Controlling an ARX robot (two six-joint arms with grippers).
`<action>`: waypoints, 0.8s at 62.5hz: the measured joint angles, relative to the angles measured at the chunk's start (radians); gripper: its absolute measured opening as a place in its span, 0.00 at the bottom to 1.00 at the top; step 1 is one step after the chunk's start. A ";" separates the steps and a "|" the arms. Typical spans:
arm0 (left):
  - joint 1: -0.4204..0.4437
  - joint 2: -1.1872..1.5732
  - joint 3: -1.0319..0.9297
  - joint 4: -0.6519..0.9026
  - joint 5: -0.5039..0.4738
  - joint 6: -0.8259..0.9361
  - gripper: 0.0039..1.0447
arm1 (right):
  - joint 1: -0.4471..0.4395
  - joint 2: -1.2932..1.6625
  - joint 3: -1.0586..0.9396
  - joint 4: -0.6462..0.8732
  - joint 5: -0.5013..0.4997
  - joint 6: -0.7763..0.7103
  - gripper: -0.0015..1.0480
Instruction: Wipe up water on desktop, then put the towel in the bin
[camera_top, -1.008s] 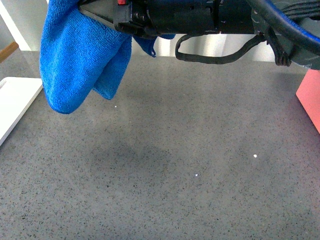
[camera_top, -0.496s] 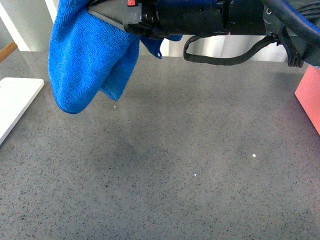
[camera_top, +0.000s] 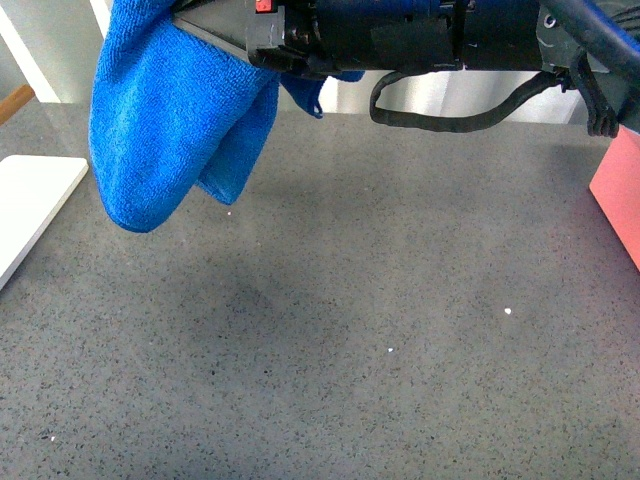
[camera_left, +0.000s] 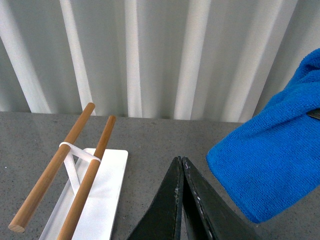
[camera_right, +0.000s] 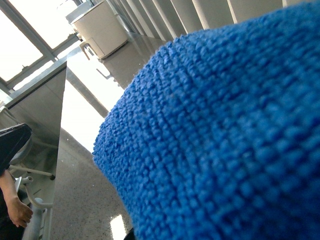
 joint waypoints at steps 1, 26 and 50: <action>0.000 -0.012 -0.004 -0.009 0.000 0.000 0.03 | 0.000 0.000 0.000 -0.001 0.001 -0.002 0.04; 0.000 -0.201 -0.043 -0.131 0.002 0.000 0.03 | 0.000 -0.027 -0.008 -0.022 0.014 -0.020 0.04; 0.000 -0.407 -0.043 -0.330 0.002 0.000 0.03 | 0.000 -0.038 -0.021 -0.025 0.022 -0.029 0.04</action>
